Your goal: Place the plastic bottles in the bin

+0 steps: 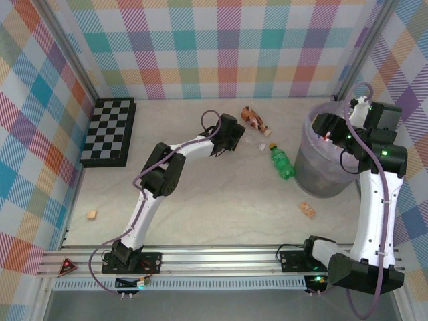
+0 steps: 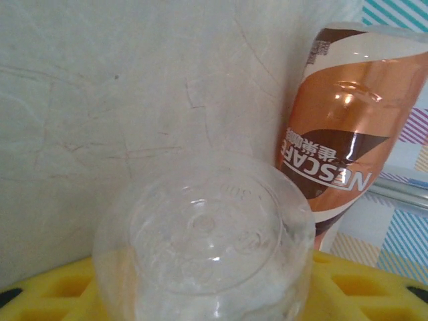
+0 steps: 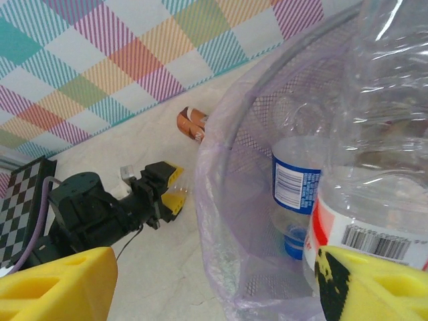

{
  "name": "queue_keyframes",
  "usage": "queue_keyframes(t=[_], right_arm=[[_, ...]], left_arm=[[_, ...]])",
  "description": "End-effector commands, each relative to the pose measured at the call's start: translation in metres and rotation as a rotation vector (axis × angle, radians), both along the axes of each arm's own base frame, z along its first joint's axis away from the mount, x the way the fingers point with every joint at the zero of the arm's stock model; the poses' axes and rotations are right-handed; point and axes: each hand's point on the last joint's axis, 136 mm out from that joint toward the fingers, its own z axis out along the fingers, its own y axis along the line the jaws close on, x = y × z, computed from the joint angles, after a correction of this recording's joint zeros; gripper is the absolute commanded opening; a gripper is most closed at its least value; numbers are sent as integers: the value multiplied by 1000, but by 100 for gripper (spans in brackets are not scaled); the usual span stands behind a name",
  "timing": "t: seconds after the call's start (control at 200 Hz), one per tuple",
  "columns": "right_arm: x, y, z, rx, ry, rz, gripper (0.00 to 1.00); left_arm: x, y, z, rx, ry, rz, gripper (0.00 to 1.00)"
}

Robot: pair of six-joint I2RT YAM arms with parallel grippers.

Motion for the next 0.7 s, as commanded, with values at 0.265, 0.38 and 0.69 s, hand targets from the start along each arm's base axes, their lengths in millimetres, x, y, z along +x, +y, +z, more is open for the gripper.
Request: queue_keyframes(t=[0.265, 0.38, 0.69], right_arm=[[-14, 38, 13, 100, -59, 170, 77], [-21, 55, 21, 124, -85, 246, 77], [-23, 105, 9, 75, -42, 464, 77]], left_arm=[[-12, 24, 1, 82, -38, -31, 49], [-14, 23, 37, 72, -110, -71, 49], [-49, 31, 130, 66, -305, -235, 49]])
